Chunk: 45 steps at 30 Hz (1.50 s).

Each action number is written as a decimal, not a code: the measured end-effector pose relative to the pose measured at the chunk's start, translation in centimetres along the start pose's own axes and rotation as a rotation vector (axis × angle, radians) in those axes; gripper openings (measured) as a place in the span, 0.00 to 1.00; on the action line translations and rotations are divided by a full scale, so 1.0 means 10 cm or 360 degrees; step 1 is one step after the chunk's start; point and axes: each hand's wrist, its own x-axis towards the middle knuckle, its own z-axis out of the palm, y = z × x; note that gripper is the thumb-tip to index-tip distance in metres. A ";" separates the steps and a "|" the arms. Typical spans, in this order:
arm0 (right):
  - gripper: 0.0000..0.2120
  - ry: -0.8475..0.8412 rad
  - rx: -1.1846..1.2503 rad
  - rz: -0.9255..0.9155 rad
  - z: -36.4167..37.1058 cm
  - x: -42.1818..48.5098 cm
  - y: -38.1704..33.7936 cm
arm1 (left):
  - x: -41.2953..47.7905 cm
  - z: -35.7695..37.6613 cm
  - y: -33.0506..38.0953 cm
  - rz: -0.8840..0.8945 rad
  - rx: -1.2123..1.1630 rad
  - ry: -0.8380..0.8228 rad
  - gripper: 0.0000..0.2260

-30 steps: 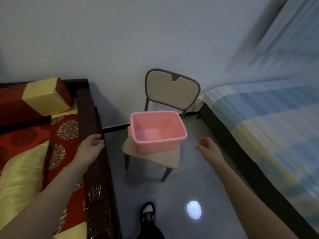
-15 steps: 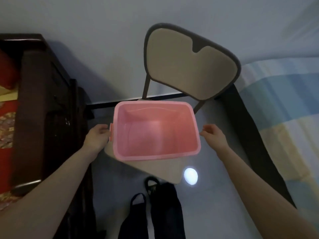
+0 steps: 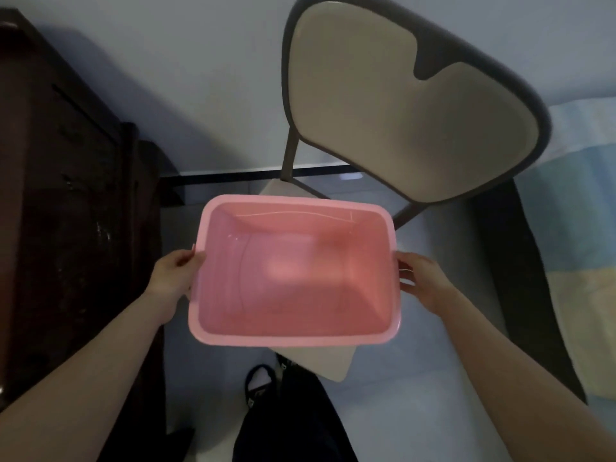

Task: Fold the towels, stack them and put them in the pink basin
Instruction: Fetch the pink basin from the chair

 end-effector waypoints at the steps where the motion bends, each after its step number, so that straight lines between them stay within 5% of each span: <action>1: 0.08 -0.0031 0.0008 -0.0002 -0.02 0.02 0.01 | 0.01 -0.02 -0.01 -0.0029 -0.0031 -0.0027 0.13; 11: 0.06 -0.0221 -0.0031 0.0028 -0.15 0.05 -0.06 | -0.10 -0.08 0.03 -0.0197 -0.0239 -0.0244 0.12; 20: 0.05 -0.0390 -0.0231 -0.0244 -0.15 -0.61 -0.92 | -0.97 -0.89 0.40 -0.0085 -0.0409 -0.0319 0.11; 32: 0.07 -0.0990 -0.0629 -0.0797 1.78 -2.38 -2.02 | -2.77 -2.70 -0.22 0.0119 -0.0924 0.0578 0.14; 41: 0.10 -0.1391 -0.1219 -0.1381 3.52 -4.56 -1.06 | -4.71 -3.74 -2.02 -0.0088 -0.0979 0.1477 0.14; 45: 0.11 -0.1561 -0.1370 -0.1345 4.02 -5.41 -0.26 | -5.59 -4.02 -2.91 -0.0176 -0.1028 0.1721 0.12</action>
